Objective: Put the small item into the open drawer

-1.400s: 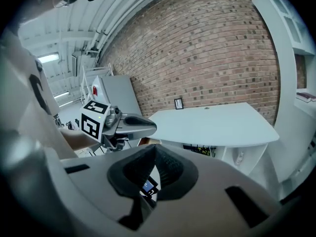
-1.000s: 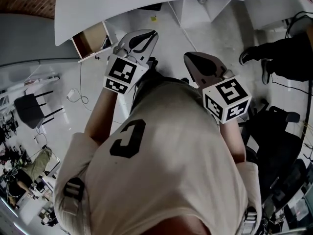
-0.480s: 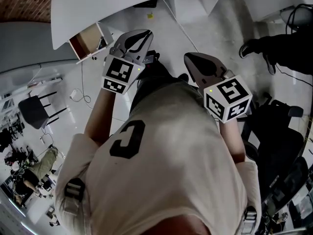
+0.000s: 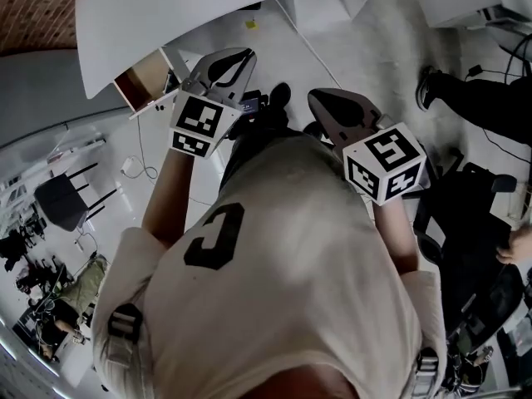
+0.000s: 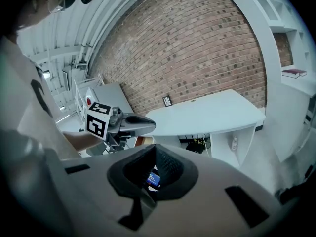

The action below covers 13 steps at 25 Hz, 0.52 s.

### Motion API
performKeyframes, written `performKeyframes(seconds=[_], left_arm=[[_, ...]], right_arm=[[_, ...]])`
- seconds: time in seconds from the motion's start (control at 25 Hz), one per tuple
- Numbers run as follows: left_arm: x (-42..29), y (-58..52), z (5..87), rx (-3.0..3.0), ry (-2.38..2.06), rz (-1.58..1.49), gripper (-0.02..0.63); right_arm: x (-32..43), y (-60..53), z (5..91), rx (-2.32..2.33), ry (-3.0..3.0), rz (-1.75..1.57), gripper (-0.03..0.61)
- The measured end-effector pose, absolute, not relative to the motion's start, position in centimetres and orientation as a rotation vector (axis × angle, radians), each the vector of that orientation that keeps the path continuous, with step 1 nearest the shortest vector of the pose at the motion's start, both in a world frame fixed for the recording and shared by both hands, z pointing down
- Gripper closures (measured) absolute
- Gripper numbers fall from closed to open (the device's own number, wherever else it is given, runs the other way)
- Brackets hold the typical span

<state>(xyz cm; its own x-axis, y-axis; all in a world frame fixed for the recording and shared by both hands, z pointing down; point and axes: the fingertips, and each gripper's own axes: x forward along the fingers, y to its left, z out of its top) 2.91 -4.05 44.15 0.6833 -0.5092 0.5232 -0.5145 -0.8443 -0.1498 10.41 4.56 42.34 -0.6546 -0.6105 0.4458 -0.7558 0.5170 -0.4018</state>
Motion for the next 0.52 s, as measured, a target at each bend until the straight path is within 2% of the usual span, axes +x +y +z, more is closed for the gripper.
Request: performKeyframes(seconds=[0.28,0.52], left_arm=[[0.1,-10.7,45.2,2.892,-0.739,0.783,0.598],[-2.5,-9.5,48.8,2.821,-0.656,0.821,0.598]], right_arm=[[6.5,-2.2,42.7,1.207,-2.397,0.781,0.577],[2.1,-2.4,44.8,1.094,-2.391,0.774,0.577]])
